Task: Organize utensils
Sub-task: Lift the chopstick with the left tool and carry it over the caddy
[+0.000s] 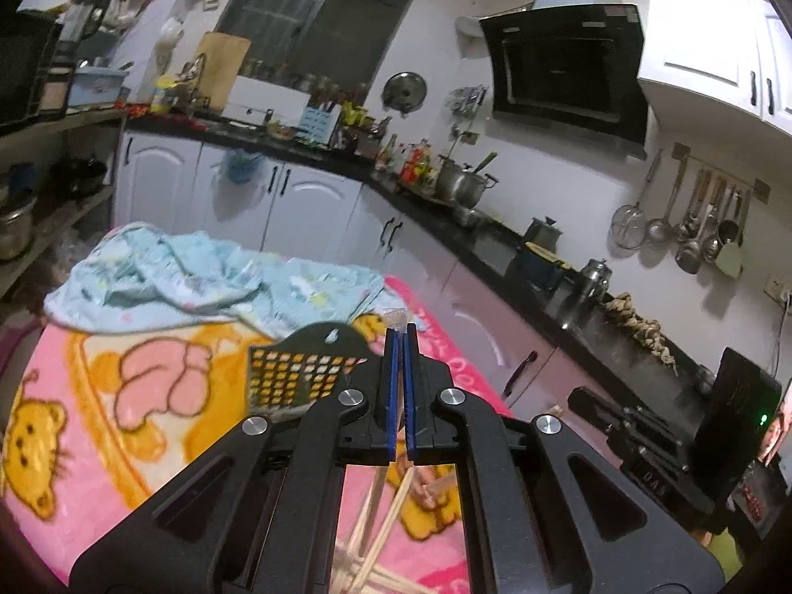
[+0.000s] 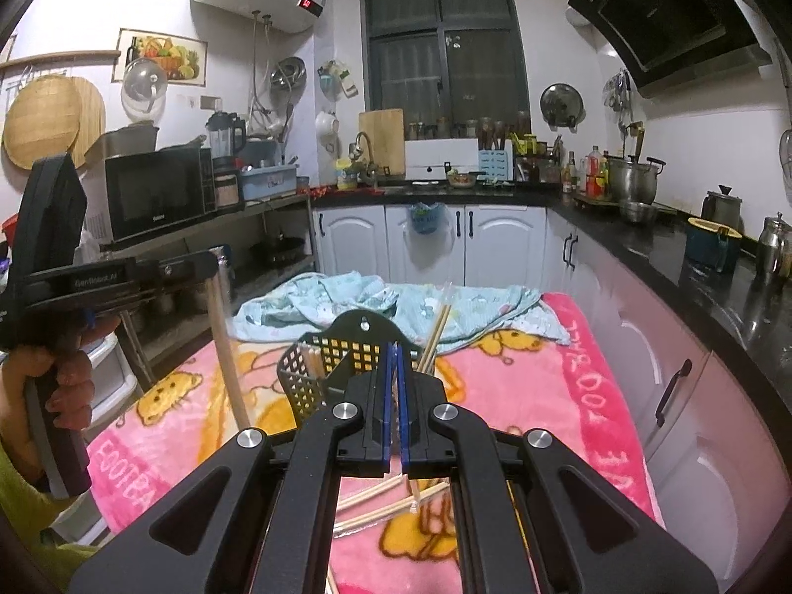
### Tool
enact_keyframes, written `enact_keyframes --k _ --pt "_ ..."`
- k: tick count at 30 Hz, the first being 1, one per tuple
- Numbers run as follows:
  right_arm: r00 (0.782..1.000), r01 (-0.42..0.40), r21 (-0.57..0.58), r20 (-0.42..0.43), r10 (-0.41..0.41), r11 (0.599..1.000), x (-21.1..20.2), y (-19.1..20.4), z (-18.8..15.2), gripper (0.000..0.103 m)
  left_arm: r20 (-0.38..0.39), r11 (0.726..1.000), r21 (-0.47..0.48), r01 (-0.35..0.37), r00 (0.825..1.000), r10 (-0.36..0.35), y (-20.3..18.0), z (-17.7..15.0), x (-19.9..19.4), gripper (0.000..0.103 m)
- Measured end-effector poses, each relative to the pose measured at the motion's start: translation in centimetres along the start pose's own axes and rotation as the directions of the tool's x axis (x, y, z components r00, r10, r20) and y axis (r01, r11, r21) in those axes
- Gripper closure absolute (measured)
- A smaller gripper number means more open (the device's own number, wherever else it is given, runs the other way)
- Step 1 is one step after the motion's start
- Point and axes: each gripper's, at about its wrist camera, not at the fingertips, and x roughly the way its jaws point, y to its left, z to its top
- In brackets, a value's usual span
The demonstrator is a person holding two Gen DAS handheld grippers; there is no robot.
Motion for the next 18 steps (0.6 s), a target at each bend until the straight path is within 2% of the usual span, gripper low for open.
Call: enact_keyframes --k 9,18 --pt "0.998 -0.007 0.012 0.054 0.006 1.0 -1.2 -0.2 1.8 0.101 0.067 0.997 0.072 0.033 0.997 -0.038 -3.9 3.5 0.6 0.103" --pt "0.993 -0.01 -0.018 0.119 0.012 1.0 -1.8 0.5 5.2 0.101 0.12 0.994 0.112 0.021 0.992 -0.034 -5.5 6.8 2.0 0.103"
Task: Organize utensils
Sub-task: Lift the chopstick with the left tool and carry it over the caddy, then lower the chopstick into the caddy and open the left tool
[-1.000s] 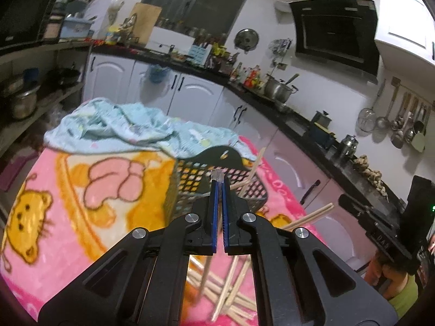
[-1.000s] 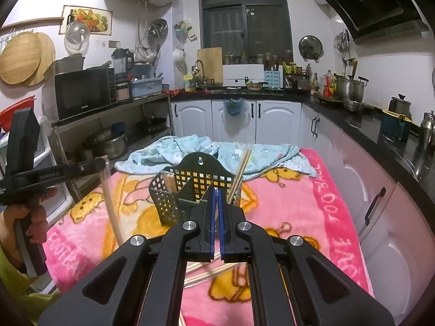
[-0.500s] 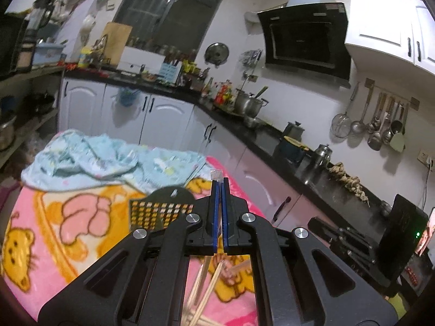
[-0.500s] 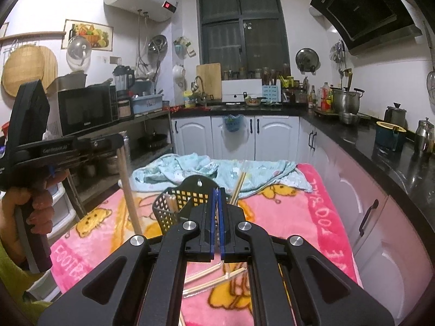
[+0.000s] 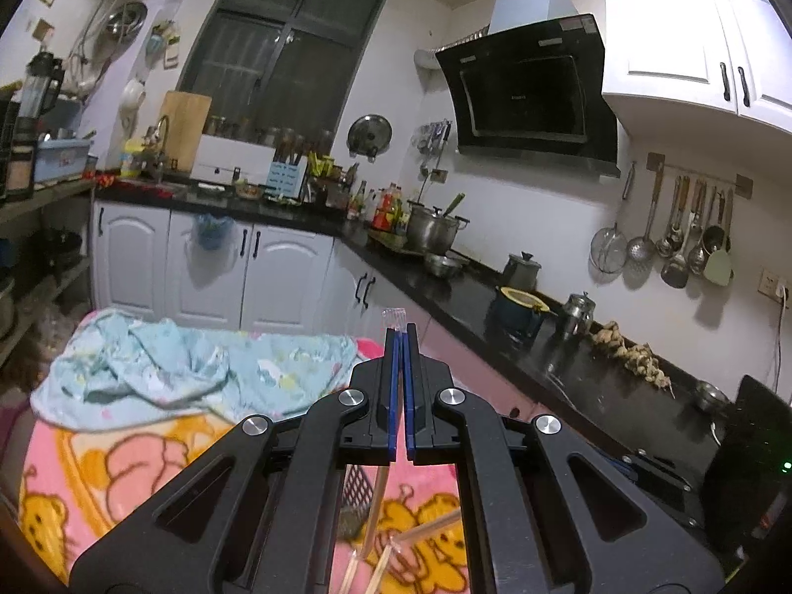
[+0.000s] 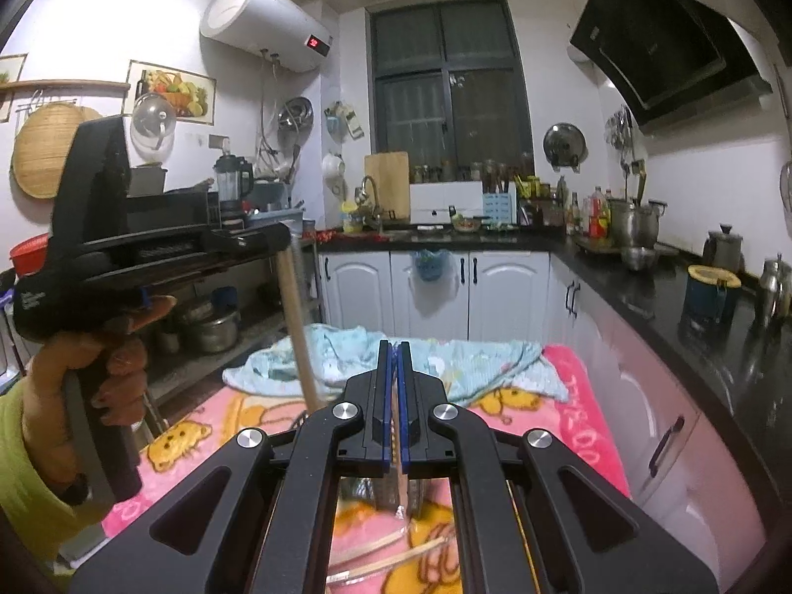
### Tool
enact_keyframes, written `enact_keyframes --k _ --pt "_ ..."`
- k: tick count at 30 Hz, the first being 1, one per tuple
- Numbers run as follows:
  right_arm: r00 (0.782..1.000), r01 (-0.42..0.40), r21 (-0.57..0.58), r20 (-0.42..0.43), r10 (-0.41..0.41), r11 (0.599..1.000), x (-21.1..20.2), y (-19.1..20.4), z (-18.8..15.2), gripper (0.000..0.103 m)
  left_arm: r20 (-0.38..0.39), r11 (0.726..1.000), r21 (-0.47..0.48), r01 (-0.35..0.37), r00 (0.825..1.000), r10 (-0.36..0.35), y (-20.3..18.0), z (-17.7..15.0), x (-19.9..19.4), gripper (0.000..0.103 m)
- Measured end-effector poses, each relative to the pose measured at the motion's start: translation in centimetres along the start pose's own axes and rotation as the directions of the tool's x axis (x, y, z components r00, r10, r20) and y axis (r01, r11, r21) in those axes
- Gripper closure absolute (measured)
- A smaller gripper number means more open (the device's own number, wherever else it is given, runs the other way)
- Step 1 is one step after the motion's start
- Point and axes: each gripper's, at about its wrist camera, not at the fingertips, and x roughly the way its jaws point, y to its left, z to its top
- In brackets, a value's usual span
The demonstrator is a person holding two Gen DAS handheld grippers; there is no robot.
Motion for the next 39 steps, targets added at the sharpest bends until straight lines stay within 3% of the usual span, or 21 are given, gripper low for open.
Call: enact_keyframes --k 11,18,39 --pt "0.997 0.007 -0.019 0.073 -0.006 1.0 1.7 0.2 4.5 0.101 0.062 0.997 0.044 -0.064 0.996 0.062 0.4 3.1 2.1 0.103" --pt "0.998 0.003 0.005 0.067 -0.003 1.0 3.7 -0.5 5.7 0.101 0.073 0.993 0.034 -0.113 0.991 0.111 2.1 2.9 4.1 0.103" --pt "0.997 0.035 0.027 -0.071 -0.033 0.999 11.1 -0.9 1.6 0.1 0.004 0.991 -0.03 -0.128 0.992 0.128 6.7 -2.6 7.8 0.103"
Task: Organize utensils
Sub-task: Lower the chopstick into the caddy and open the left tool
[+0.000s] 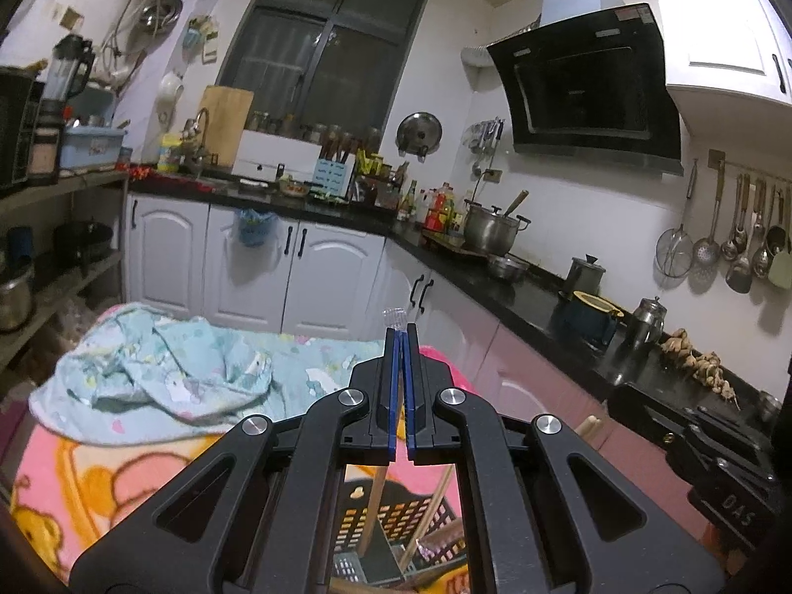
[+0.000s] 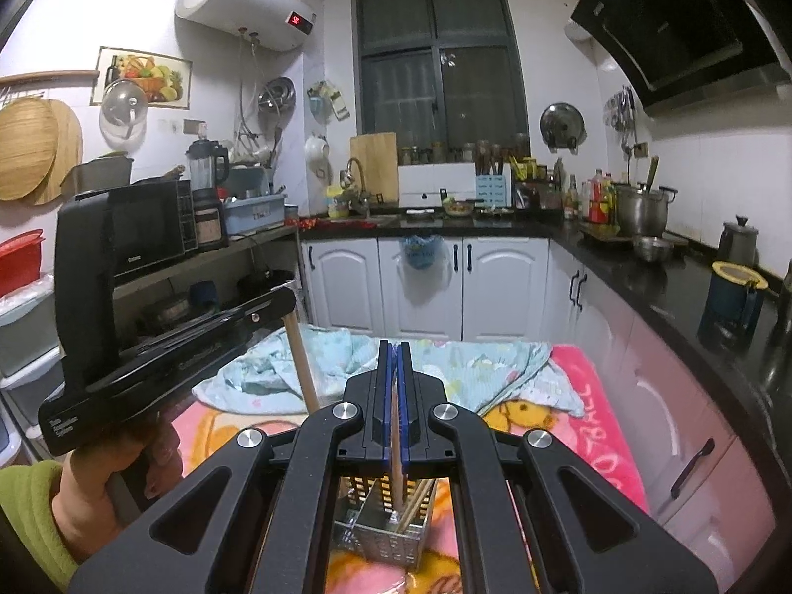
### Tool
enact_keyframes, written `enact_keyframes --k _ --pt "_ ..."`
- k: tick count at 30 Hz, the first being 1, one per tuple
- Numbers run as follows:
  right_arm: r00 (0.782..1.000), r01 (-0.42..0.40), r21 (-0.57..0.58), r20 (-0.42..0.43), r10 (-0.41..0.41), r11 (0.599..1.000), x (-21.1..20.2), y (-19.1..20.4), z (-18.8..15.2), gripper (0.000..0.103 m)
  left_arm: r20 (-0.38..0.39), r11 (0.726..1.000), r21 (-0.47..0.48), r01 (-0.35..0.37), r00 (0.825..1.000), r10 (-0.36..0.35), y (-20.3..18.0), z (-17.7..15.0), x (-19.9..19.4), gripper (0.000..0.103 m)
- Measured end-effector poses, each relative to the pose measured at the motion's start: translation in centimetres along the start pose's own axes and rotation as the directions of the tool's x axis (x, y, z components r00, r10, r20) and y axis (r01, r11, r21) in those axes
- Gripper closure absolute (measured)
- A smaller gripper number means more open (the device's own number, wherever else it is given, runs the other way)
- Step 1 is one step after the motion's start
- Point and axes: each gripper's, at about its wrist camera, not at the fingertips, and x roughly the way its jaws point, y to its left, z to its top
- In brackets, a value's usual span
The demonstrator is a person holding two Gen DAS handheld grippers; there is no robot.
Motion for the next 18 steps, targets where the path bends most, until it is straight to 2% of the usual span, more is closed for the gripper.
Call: enact_keyframes --k 2,3,4,5,6,7,8,9,10,11,12,13,15,18 --pt "1.0 0.004 0.007 -0.017 -0.003 1.0 0.7 -0.2 -0.5 0.1 -0.018 1.0 -0.006 -0.003 1.0 0.003 0.3 -0.4 0.2 0.1" --pt "0.999 0.015 0.006 -0.033 -0.014 1.0 1.1 -0.2 -0.9 0.097 -0.021 1.0 -0.009 -0.008 1.0 0.008 0.5 -0.6 0.2 0.09" --pt "0.998 0.038 0.001 -0.048 -0.038 0.999 1.4 -0.1 -1.4 0.087 -0.023 1.0 -0.014 -0.014 1.0 0.014 0.7 -0.7 0.1 0.08" --pt "0.997 0.048 -0.005 -0.057 -0.048 0.999 1.6 0.0 -1.7 0.082 -0.027 1.0 -0.02 -0.019 0.999 0.019 0.9 -0.7 -0.1 0.062" --pt "0.997 0.053 -0.007 -0.06 -0.053 0.999 1.7 -0.1 -2.0 0.071 -0.033 0.999 -0.024 -0.03 0.999 0.029 1.2 -0.8 -0.4 0.059" --pt "0.997 0.059 -0.003 -0.058 -0.059 0.998 1.5 -0.2 -2.3 0.065 -0.035 0.999 -0.023 -0.038 0.999 0.038 1.4 -0.8 -0.7 0.059" --pt "0.997 0.06 0.001 -0.054 -0.06 0.998 1.4 -0.3 -2.5 0.065 -0.034 0.999 -0.02 -0.049 0.998 0.048 1.6 -0.8 -1.0 0.058" --pt "0.997 0.064 0.005 -0.051 -0.063 0.998 1.1 -0.4 -2.7 0.064 -0.033 0.998 -0.018 -0.06 0.998 0.06 1.8 -0.8 -1.5 0.052" --pt "0.996 0.068 0.01 -0.051 -0.067 0.998 0.8 -0.6 -2.9 0.058 -0.031 0.998 -0.019 -0.066 0.997 0.065 2.0 -0.8 -2.0 0.046" --pt "0.996 0.072 0.015 -0.05 -0.072 0.997 0.5 -0.7 -3.1 0.054 -0.026 0.997 -0.022 -0.072 0.997 0.071 2.2 -0.8 -2.6 0.035" --pt "0.996 0.075 0.024 -0.041 -0.074 0.997 0.1 -0.8 -3.2 0.05 -0.02 0.997 -0.028 -0.075 0.997 0.075 2.5 -0.8 -3.3 0.028" --pt "0.997 0.073 0.028 -0.034 -0.072 0.997 -0.3 -0.9 -3.3 0.05 -0.015 0.997 -0.031 -0.076 0.997 0.076 2.6 -0.8 -3.8 0.026" --pt "0.997 0.073 0.026 -0.026 -0.072 0.997 -1.2 -0.9 -3.6 0.048 -0.006 0.996 -0.034 -0.084 0.996 0.084 3.0 -1.1 -5.1 0.014" --pt "0.997 0.078 0.015 -0.018 -0.077 0.997 -2.4 -0.9 -4.2 0.041 -0.015 0.995 -0.034 -0.092 0.996 0.092 3.4 -1.7 -6.7 0.011"
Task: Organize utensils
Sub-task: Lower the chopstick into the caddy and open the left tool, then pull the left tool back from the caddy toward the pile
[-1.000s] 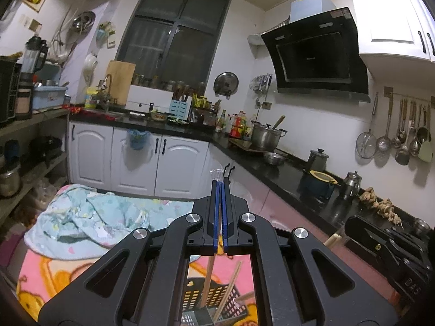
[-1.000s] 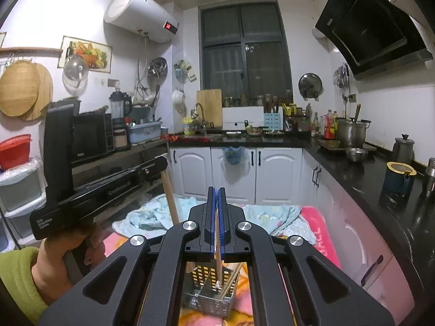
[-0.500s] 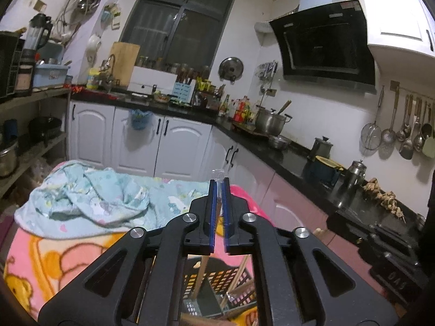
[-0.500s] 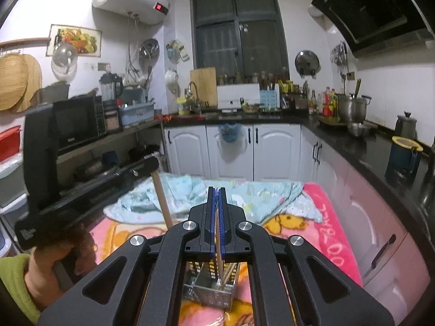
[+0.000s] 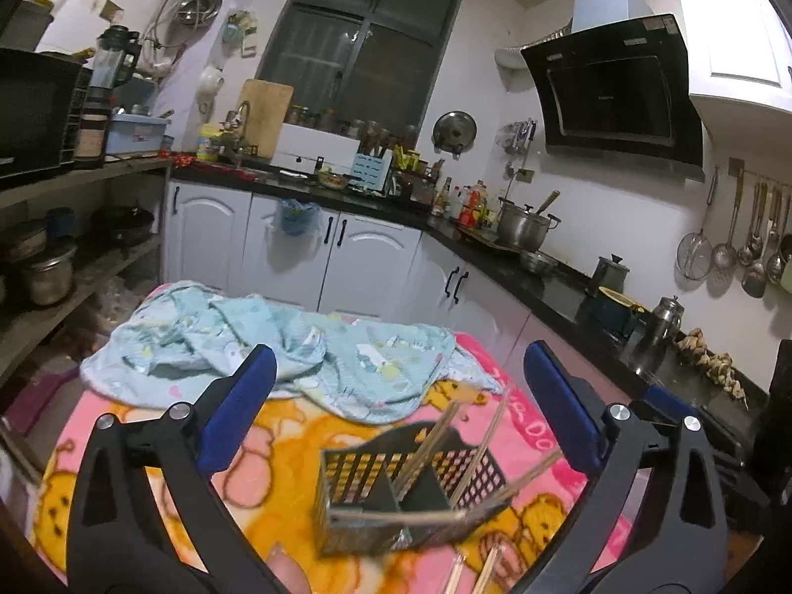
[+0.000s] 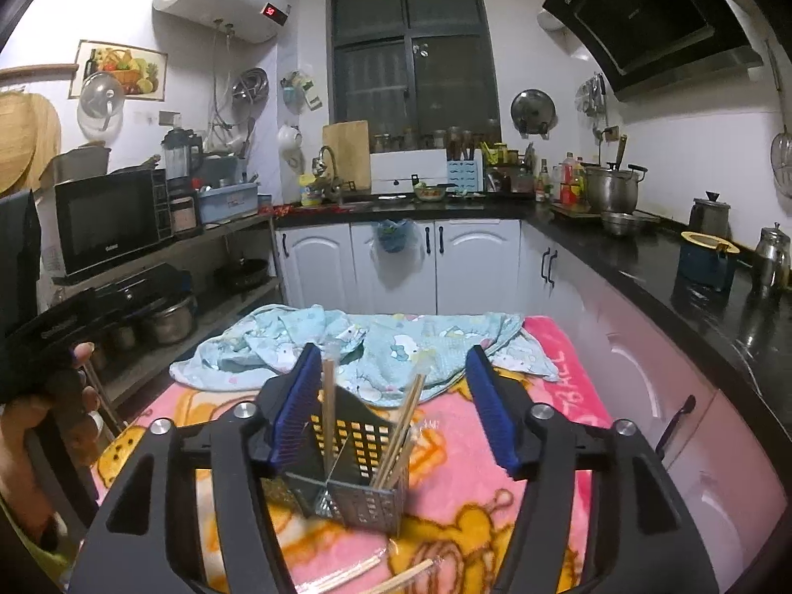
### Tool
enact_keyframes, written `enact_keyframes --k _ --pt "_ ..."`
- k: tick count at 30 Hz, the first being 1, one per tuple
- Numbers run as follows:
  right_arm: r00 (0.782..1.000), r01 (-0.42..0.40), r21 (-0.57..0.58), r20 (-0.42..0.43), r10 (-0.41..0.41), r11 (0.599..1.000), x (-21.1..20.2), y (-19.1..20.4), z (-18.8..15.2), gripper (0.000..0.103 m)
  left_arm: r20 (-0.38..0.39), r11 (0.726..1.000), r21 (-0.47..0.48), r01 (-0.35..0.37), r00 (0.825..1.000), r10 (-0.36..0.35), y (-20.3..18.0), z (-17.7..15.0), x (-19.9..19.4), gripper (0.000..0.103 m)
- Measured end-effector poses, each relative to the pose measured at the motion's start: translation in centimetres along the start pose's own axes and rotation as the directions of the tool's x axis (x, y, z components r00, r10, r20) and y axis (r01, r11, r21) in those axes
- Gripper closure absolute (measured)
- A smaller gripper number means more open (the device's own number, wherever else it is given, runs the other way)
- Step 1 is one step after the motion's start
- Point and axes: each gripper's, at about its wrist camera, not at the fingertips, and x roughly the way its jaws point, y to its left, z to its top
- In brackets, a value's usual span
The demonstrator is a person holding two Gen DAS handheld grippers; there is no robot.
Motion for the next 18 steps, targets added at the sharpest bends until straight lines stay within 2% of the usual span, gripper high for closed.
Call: enact_keyframes --k 10,18 --pt "1.0 -0.007 -0.014 -0.016 0.007 1.0 -3.2 0.7 -2.3 0.027 -0.041 1.0 -0.021 -0.021 0.999 0.021 2.0 -3.1 -3.8 0.011" --pt "0.999 -0.036 -0.041 -0.023 0.035 0.999 -5.2 2.3 -3.6 0.024 -0.082 0.998 -0.048 -0.04 0.996 0.036 3.6 -5.3 -5.8 0.011"
